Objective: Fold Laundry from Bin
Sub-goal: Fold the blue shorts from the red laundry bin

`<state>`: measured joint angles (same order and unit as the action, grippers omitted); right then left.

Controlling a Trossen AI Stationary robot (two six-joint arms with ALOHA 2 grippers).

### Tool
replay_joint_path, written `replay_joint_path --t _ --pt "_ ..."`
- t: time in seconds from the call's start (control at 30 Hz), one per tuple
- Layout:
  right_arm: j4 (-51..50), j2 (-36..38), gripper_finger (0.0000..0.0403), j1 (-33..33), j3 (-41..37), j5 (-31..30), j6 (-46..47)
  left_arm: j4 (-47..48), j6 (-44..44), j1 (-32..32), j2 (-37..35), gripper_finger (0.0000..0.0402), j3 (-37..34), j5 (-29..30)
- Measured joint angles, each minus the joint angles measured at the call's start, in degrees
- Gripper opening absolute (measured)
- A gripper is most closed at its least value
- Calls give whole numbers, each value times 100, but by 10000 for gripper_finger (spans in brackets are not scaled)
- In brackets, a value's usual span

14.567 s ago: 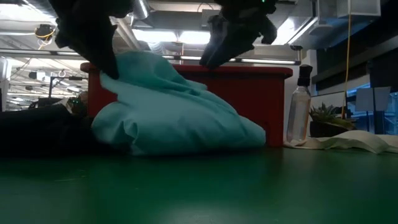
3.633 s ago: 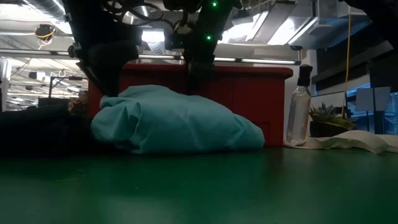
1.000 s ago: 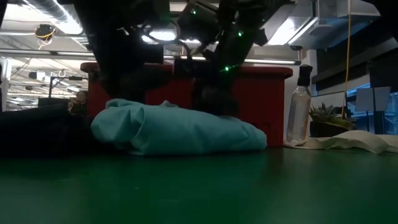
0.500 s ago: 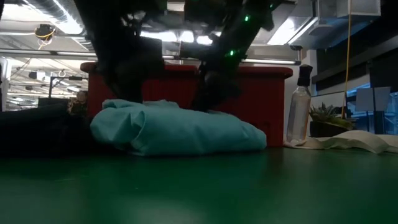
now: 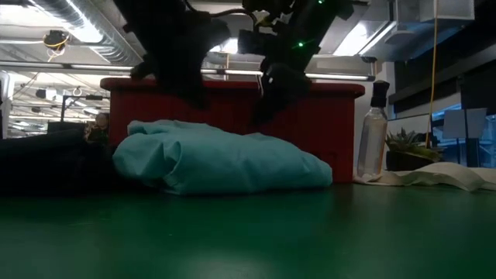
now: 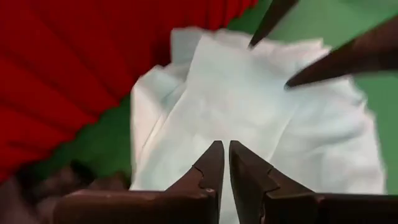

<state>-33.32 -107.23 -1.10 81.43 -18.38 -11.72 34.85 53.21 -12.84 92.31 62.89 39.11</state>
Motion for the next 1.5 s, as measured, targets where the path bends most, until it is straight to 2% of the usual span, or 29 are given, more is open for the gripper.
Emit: replay_joint_path --t 0.17,0.47,0.77,0.93,1.13,1.5 --pt "223 -92 189 10 -105 -2 4 -294 -261 258 275 6 0 83" --pt "859 -115 189 17 -964 -54 322 -180 -302 762 1014 1 0 22" --pt "2036 -115 189 171 -1811 -4 550 -204 -297 923 1434 1 0 -241" --pt "2333 -115 189 225 -1998 108 620 -205 -296 920 1434 1 0 -238" --pt "2242 -72 189 222 -1984 39 571 -195 -551 923 1337 1 0 -377" --pt "1753 712 189 219 -1656 0 542 -83 -971 746 148 1 -2 -564"
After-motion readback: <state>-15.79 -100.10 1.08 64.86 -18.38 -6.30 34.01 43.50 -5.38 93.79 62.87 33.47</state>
